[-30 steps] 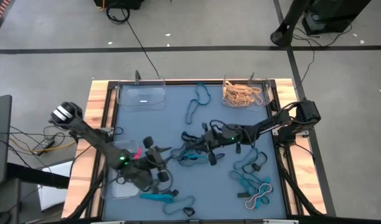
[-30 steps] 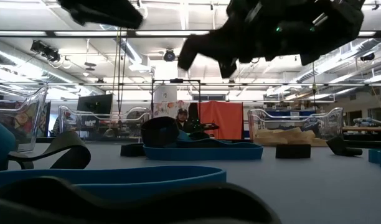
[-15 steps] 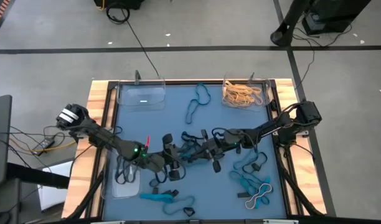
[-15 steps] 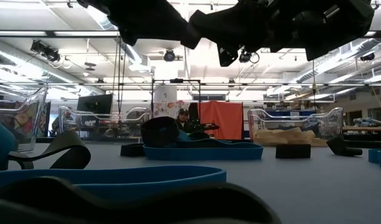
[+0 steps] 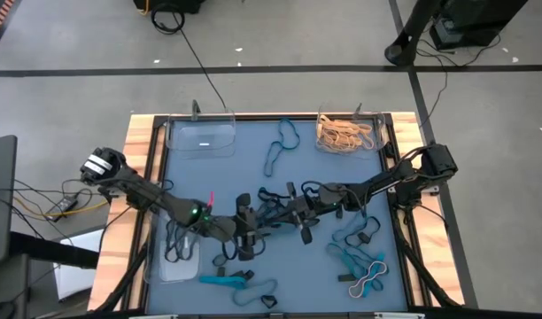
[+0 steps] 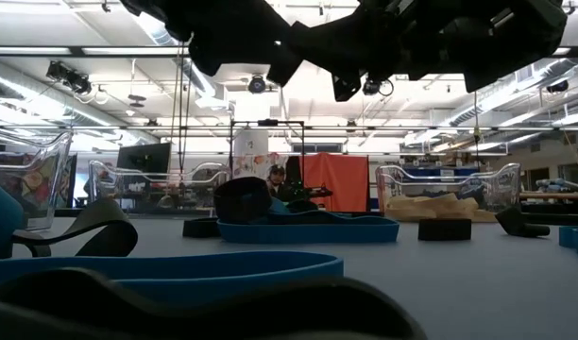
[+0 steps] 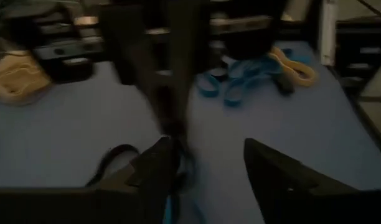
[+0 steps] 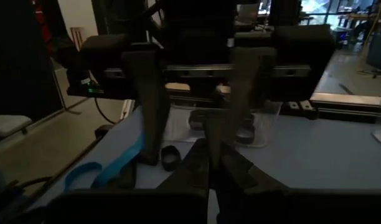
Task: Sort rubber bands into baskets
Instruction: Put the small black rubber band into the bottom left transparent bin
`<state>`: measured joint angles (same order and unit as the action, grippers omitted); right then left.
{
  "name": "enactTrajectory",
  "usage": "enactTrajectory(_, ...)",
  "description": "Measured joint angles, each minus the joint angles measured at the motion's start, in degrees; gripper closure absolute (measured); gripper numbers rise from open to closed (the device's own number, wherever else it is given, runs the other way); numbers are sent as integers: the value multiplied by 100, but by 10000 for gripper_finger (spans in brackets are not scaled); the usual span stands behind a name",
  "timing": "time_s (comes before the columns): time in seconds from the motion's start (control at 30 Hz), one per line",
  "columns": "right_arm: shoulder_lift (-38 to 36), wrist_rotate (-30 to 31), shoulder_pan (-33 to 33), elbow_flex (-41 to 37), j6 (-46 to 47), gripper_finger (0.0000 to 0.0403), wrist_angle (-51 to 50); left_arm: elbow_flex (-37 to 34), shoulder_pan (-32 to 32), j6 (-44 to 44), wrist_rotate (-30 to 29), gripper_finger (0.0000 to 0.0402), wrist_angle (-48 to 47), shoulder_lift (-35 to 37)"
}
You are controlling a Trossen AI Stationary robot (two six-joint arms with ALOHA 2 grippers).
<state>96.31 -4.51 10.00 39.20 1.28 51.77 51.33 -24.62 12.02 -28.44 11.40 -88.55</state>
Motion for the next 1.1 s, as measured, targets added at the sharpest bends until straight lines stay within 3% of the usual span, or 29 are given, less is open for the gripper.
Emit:
enactTrajectory(0.13, 0, -11, 39, 0, 22, 386, 2, 0, 161, 43, -333, 163, -86, 0)
enactTrajectory(0.27, 0, 56, 142, 0, 13, 386, 6, 0, 285, 15, -186, 177, -55, -126)
enactTrajectory(0.47, 0, 63, 206, 0, 25, 386, 223, 0, 358, 153, 37, 276, -26, -376)
enactTrajectory(0.67, 0, 83, 243, 0, 174, 386, 117, -2, 317, -320, 22, 388, 252, -376)
enactTrajectory(0.93, 0, 345, 240, 2, 111, 386, 128, -2, 314, -603, 606, 398, 341, -323)
enactTrajectory(1.1, 0, 363, 238, 2, 112, 385, 135, -2, 334, -364, 511, 382, -13, -323)
